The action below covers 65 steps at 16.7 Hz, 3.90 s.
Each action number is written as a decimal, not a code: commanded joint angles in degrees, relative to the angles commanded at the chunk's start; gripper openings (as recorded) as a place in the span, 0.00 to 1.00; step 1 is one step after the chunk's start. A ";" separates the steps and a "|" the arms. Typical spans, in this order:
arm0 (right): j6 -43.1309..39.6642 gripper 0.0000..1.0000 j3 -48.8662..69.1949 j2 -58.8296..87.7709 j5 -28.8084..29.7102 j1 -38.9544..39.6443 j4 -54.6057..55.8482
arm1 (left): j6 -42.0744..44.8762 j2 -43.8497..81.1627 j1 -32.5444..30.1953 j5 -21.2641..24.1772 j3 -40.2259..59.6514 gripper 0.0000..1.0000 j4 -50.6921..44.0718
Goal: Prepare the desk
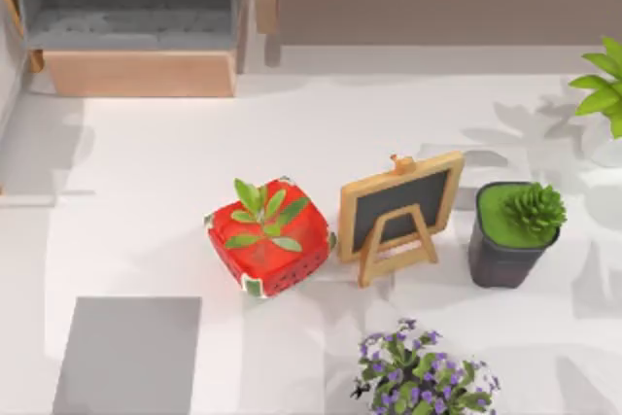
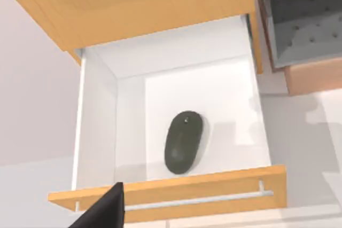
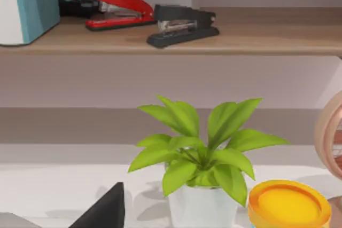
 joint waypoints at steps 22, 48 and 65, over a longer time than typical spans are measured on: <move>0.00 1.00 0.00 0.00 0.00 0.00 0.00 | 17.47 83.49 5.62 -0.06 60.78 1.00 -24.53; 0.00 1.00 0.00 0.00 0.00 0.00 0.00 | 17.28 82.96 5.43 -0.08 52.96 0.32 -17.23; 0.00 1.00 0.00 0.00 0.00 0.00 0.00 | 16.80 80.76 5.91 -0.14 52.26 0.00 -17.43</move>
